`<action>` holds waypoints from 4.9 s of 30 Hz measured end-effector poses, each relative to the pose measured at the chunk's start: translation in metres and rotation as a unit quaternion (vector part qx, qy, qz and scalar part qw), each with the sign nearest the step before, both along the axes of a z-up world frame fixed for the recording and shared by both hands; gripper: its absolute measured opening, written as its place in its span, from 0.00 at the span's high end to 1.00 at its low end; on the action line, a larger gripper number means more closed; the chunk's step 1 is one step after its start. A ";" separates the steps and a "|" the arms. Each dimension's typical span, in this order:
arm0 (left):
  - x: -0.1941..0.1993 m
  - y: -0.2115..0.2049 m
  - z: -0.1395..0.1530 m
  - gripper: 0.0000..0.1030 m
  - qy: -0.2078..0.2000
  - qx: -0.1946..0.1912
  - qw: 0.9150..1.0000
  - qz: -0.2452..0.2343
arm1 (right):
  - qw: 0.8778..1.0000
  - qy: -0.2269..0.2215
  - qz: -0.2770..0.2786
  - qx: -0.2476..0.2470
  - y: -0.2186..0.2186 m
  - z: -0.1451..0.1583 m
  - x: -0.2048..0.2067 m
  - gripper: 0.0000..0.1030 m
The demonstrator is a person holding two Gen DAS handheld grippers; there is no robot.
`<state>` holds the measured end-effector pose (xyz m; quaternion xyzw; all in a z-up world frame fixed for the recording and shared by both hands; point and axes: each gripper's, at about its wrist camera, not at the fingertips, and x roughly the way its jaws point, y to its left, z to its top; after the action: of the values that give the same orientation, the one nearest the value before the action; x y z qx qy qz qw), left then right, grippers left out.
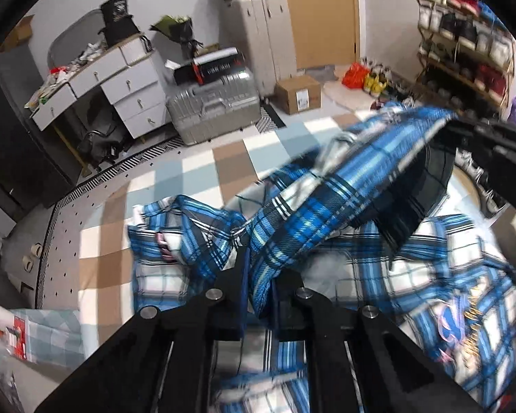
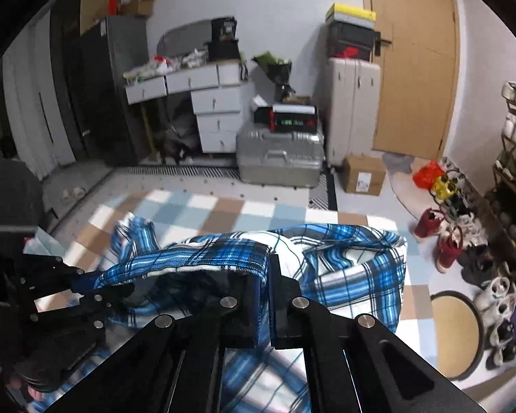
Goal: Fold large clothes
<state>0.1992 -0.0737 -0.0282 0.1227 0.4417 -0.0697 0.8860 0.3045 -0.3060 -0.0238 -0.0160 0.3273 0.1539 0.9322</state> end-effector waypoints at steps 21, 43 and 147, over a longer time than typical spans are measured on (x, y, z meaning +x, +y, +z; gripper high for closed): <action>-0.118 0.000 -0.101 0.94 0.073 -0.112 0.991 0.025 | 0.979 0.106 -0.123 0.122 -0.033 -0.115 -0.181 0.91; -0.111 -0.001 -0.111 0.91 0.108 -0.054 0.992 -0.036 | 0.924 0.227 -0.184 0.248 -0.153 -0.101 -0.057 0.30; -0.141 0.161 0.002 0.42 -0.060 -0.254 0.964 0.048 | 0.987 0.146 0.064 -0.027 0.063 -0.054 -0.096 0.31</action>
<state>0.0582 0.0873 -0.0265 -0.1237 0.3614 -0.1293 0.9151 0.2081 -0.2434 -0.0773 -0.0391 0.4626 0.2054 0.8615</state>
